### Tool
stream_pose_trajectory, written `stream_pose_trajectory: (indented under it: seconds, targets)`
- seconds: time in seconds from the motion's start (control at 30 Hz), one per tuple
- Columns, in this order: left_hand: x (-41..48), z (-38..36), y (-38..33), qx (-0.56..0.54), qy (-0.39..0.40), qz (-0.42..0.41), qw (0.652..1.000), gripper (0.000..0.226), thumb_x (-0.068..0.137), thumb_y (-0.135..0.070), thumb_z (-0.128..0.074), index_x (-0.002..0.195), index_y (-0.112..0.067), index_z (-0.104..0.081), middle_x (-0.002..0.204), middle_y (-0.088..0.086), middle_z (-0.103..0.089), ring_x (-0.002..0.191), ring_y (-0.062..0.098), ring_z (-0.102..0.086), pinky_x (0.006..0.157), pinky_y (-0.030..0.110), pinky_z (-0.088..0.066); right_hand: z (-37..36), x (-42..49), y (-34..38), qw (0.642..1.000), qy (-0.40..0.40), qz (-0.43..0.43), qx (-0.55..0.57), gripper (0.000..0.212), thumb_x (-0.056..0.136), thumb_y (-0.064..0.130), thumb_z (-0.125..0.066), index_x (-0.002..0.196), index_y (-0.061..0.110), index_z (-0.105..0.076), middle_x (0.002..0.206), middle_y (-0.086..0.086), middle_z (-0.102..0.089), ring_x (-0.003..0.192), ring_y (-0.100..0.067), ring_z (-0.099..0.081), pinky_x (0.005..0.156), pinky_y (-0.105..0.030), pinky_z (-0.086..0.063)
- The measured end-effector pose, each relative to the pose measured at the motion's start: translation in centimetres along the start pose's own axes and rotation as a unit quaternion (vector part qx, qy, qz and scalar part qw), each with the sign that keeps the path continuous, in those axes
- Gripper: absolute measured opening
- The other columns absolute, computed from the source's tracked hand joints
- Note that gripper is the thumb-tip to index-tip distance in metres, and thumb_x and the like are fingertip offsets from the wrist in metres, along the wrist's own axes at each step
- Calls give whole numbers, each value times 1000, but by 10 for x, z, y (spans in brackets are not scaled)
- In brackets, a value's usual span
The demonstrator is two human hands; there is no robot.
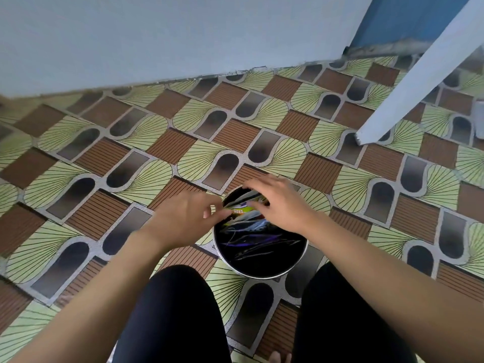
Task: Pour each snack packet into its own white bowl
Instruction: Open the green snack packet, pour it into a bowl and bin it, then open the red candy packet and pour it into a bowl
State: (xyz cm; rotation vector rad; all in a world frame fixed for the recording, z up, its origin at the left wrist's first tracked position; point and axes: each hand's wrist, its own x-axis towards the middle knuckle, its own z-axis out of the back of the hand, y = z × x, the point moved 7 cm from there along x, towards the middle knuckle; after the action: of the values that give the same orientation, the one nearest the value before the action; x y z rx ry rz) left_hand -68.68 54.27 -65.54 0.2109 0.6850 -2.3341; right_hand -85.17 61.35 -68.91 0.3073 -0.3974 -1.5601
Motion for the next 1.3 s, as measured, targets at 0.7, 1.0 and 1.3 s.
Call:
stream_pose_trajectory:
  seconds: [0.7, 1.0, 1.3]
  targets:
    - [-149, 446, -194, 45, -127, -3, 991, 24, 99, -48, -49, 100, -31, -66, 74, -18, -59, 69, 3, -58, 69, 36, -56, 465, 73, 230, 990, -80, 22, 112, 10, 96, 25, -64, 91, 17, -65, 71, 12, -57, 61, -8, -55, 58, -30, -49]
    - [-247, 661, -197, 48, -298, 27, 953, 21, 94, -52, -54, 89, -35, -64, 66, -11, -62, 63, 6, -57, 63, 37, -52, 621, 161, 371, 977, -137, 98, 127, 12, 96, 33, -62, 90, 23, -64, 73, 15, -62, 63, -8, -58, 64, -36, -55]
    - [-240, 763, -85, 28, -377, -3, 926, 28, 96, -55, -52, 84, -32, -63, 56, -6, -59, 53, 12, -56, 57, 42, -51, 627, 298, 436, 968, -209, 79, 119, 19, 96, 31, -61, 81, 21, -58, 71, 8, -66, 61, -11, -61, 61, -38, -55]
